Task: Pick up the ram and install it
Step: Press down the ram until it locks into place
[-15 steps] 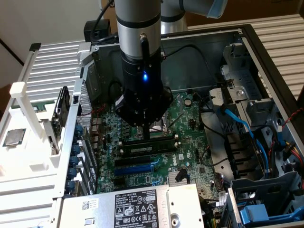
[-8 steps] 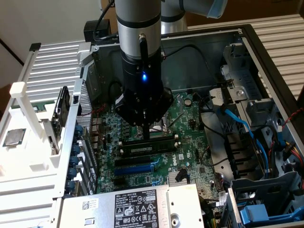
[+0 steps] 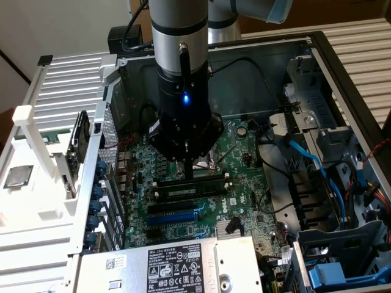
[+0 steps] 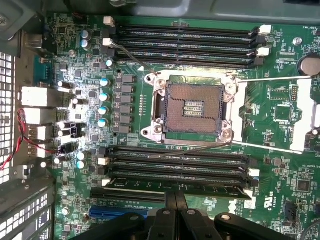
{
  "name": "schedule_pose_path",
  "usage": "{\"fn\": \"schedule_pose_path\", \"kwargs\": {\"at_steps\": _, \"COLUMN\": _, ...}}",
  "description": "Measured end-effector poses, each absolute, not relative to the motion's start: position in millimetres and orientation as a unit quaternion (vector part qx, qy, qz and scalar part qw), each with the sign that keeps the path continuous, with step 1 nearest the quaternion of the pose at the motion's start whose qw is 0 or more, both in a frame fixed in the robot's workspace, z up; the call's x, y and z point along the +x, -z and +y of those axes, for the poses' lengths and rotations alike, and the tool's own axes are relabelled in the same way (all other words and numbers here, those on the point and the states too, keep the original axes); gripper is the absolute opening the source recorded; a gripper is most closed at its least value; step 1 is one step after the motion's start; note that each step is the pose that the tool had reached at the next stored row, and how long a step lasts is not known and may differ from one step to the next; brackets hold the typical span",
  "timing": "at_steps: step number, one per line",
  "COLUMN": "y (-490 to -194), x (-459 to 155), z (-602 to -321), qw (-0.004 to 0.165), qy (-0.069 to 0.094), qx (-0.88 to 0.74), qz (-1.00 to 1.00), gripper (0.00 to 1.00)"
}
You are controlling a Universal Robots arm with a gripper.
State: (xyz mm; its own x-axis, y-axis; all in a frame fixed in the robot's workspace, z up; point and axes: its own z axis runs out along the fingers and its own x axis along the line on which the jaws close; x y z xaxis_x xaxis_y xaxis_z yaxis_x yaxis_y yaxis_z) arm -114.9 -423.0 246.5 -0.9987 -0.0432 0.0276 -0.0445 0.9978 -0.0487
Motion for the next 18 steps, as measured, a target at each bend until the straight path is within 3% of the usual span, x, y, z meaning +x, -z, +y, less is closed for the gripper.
{"fn": "schedule_pose_path", "kwargs": {"at_steps": 18, "y": -246.8, "x": -107.5, "z": -422.5, "qw": 0.014, "qy": -0.024, "qx": -0.015, "qz": -0.999, "gripper": 0.1}}
